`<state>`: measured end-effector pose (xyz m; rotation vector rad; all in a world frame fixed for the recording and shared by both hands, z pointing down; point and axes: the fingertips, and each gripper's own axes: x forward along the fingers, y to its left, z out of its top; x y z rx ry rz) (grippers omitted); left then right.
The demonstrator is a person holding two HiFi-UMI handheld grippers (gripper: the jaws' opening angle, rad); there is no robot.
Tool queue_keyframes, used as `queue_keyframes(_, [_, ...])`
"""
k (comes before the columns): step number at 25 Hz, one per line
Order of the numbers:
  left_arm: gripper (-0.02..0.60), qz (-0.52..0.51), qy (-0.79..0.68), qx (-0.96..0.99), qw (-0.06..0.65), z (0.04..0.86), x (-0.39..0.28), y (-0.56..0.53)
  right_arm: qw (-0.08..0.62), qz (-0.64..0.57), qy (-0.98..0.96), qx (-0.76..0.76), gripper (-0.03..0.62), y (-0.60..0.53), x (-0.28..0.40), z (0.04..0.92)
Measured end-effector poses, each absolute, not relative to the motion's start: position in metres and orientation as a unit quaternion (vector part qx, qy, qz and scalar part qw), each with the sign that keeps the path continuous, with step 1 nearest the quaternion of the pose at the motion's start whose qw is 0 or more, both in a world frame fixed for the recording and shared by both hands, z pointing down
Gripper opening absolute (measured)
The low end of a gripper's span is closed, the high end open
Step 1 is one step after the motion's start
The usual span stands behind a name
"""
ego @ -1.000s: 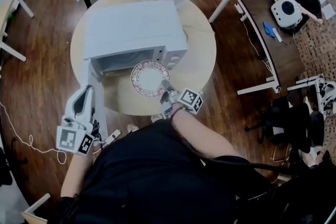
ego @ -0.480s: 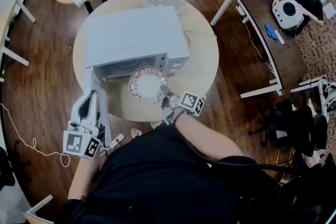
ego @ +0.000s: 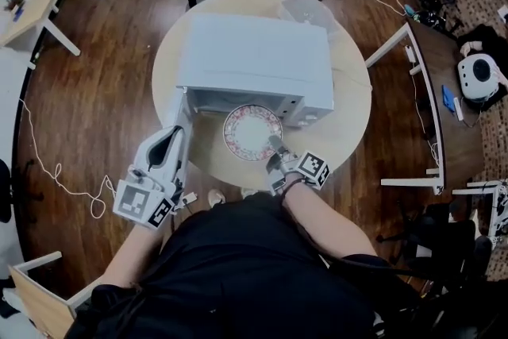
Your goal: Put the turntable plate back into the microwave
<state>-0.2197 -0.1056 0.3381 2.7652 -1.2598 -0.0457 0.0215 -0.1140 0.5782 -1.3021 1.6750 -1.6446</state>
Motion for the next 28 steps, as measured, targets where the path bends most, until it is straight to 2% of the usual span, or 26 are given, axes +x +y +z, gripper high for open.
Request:
queue_keyframes(11, [0.005, -0.018, -0.443, 0.895, 0.051, 0.327, -0.233, -0.101, 0.209, -0.601, 0.627, -0.449, 0.026, -0.129, 0.001, 0.570])
queue_keyframes(28, [0.005, -0.004, -0.421, 0.906, 0.052, 0.328, -0.197, -0.125, 0.213, -0.605, 0.626, -0.444, 0.026, -0.155, 0.001, 0.573])
